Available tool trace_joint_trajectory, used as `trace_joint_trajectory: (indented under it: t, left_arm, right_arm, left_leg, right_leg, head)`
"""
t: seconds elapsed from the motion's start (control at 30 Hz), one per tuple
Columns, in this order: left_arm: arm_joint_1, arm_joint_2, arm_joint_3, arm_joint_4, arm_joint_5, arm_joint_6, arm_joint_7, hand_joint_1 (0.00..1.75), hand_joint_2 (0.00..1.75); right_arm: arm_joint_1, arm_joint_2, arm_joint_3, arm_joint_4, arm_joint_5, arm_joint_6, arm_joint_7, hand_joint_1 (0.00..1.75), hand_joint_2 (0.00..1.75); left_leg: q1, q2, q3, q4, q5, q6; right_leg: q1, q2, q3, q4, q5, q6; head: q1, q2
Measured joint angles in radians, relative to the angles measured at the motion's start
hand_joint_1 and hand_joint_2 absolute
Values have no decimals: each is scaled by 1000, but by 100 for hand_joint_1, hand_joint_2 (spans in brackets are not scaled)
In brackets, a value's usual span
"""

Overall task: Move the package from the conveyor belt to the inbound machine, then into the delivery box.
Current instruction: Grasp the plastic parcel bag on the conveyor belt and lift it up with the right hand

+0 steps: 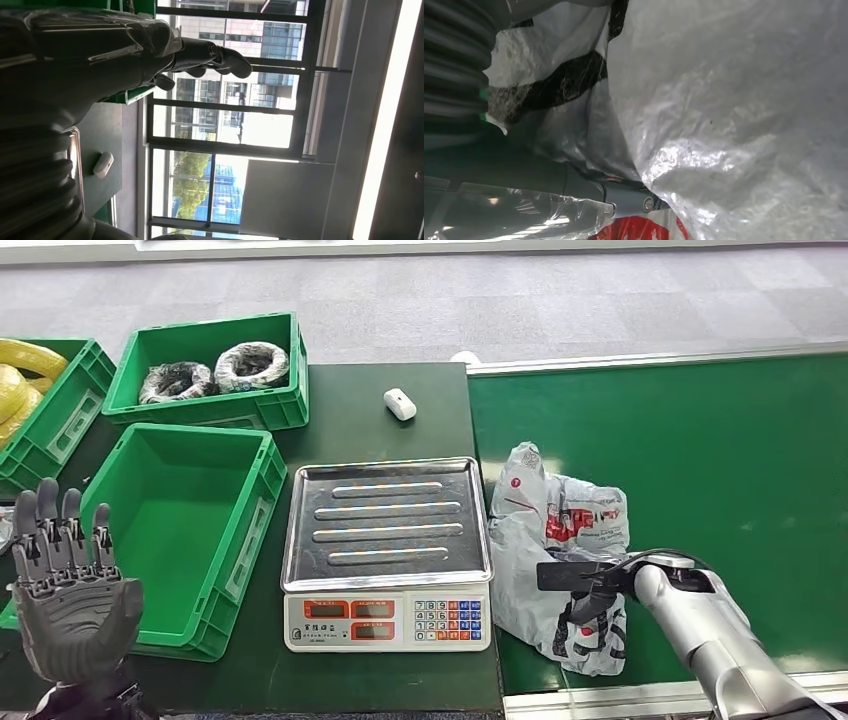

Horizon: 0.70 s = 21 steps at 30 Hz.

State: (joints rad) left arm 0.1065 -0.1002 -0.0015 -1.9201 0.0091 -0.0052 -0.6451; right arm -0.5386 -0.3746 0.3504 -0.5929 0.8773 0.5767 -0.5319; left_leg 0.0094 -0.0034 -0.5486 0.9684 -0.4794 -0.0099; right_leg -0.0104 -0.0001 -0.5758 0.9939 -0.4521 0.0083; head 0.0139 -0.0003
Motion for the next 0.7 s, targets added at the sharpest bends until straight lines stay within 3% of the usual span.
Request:
trace_joint_trajectory:
  t: [0.23,0.27,0.37,0.4,0.7]
  left_arm:
    - [-12,20,-13,18,10,11,0,0,175]
    - [-14,21,-14,19,10,12,0,0,175]
    - [-16,26,-16,23,10,14,0,0,175]
    - [-17,27,-17,23,10,16,0,0,175]
    - [-22,30,-32,25,12,33,0,0,175]
  right_arm:
    - [-2,-16,96,-7,-62,22,-18,0,175]
    - [-2,-16,102,-8,-65,22,-18,19,175]
    - [-3,-19,119,-12,-70,22,-19,150,175]
    - [-3,-20,124,-13,-74,23,-21,175,175]
    - [18,-47,173,-72,-156,22,6,175,175]
  left_leg:
    - [0,1,4,0,0,0]
    - [0,1,4,0,0,0]
    - [0,1,5,0,0,0]
    - [0,1,6,0,0,0]
    - [0,1,7,0,-1,-1]
  right_leg:
    - [0,0,3,0,0,0]
    - [1,0,3,0,0,0]
    - [1,0,5,0,0,0]
    - [1,0,5,0,0,0]
    - [0,0,7,0,-1,0]
  head:
    - [0,0]
    - [0,0]
    - [0,0]
    - [0,0]
    - [0,0]
